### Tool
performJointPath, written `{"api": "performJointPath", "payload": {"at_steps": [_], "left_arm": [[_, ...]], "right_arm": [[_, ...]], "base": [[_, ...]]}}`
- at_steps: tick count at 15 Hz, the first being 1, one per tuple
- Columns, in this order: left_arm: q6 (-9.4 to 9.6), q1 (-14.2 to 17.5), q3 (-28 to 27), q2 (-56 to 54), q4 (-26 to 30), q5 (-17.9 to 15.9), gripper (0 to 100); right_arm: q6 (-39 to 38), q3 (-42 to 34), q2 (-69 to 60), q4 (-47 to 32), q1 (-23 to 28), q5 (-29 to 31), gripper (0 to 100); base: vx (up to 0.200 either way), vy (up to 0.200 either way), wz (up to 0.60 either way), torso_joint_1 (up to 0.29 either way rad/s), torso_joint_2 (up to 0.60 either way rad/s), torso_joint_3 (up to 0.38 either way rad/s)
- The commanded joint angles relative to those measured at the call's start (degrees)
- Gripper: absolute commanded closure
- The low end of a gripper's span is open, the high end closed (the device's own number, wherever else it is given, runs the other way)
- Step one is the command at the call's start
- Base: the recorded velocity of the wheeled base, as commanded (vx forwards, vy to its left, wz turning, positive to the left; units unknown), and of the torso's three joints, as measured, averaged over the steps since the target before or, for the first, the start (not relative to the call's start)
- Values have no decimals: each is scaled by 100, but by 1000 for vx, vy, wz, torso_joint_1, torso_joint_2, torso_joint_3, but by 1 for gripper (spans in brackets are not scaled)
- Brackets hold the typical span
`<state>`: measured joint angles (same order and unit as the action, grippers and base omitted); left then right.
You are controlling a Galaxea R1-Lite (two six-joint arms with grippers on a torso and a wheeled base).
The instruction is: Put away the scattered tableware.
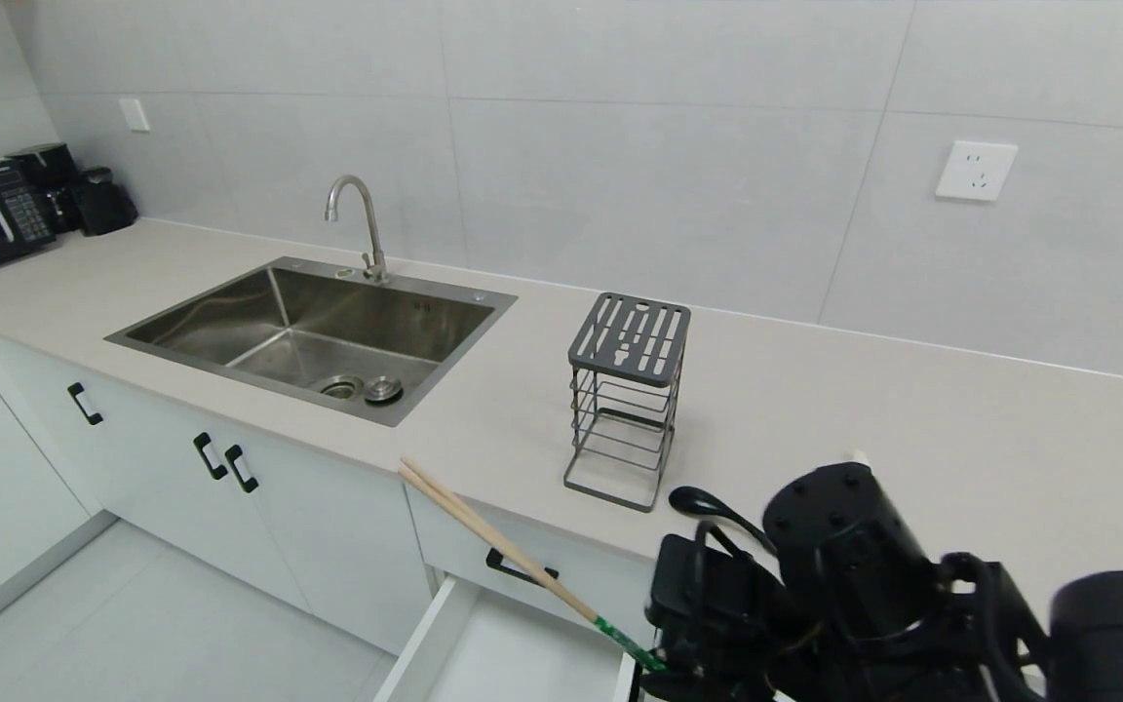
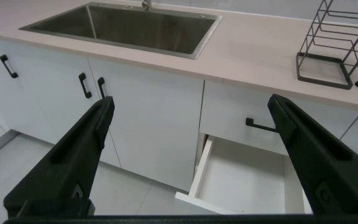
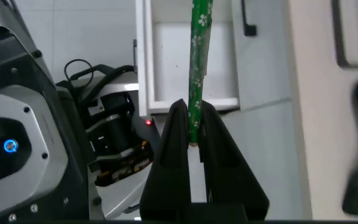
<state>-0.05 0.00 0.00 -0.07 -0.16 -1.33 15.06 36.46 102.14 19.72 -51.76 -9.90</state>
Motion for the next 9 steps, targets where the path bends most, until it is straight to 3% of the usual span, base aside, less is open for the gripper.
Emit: {"api": "performJointPath", "payload": {"at_steps": [1,9], "left_arm": [[-4,0,0,7,-2,1,0],[-4,0,0,7,-2,1,0]], "right_arm": [[6,652,798,-21,-132,-3,100],[-20,1372,1334,-65,-115,-3,100]], "base": [[0,0,0,0,0,0],[0,0,0,0,0,0]]}}
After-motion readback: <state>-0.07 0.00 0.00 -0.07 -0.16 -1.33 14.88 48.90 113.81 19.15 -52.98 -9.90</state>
